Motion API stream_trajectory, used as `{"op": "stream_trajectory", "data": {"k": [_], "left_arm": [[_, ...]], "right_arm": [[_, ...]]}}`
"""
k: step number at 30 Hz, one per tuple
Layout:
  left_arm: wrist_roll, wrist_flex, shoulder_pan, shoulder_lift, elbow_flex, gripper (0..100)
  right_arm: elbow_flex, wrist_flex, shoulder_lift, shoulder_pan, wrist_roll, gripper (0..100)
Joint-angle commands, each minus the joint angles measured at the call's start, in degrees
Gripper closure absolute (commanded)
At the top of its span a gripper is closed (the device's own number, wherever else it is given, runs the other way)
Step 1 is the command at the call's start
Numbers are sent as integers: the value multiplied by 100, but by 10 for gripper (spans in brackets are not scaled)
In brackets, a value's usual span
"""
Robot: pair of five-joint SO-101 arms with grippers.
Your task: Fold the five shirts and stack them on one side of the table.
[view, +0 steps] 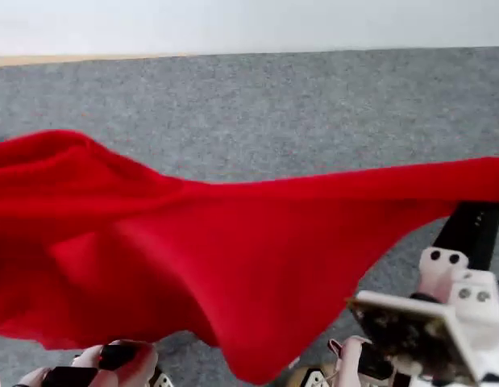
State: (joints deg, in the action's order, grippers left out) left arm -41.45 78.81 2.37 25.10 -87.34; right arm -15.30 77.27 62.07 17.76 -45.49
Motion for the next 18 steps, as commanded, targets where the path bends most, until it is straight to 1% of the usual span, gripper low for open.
{"op": "stream_trajectory", "data": {"k": [1,3,6,10,14,16,18], "left_arm": [[-185,-158,26,-18,-180,997],[-185,-141,26,-18,-251,997],[-193,264,26,53,-303,997],[-185,1125,26,141,-286,997],[-176,2163,9,-9,-277,997],[-62,2145,9,-202,-145,997],[70,2163,9,-404,171,997]], "right_arm": [[-167,180,84,92,-202,988],[-167,295,198,92,-281,988],[-167,505,251,92,-281,988],[-123,664,224,92,-246,988],[571,629,224,92,-273,988],[1108,567,224,84,-264,988],[1741,295,224,40,-246,988]]}}
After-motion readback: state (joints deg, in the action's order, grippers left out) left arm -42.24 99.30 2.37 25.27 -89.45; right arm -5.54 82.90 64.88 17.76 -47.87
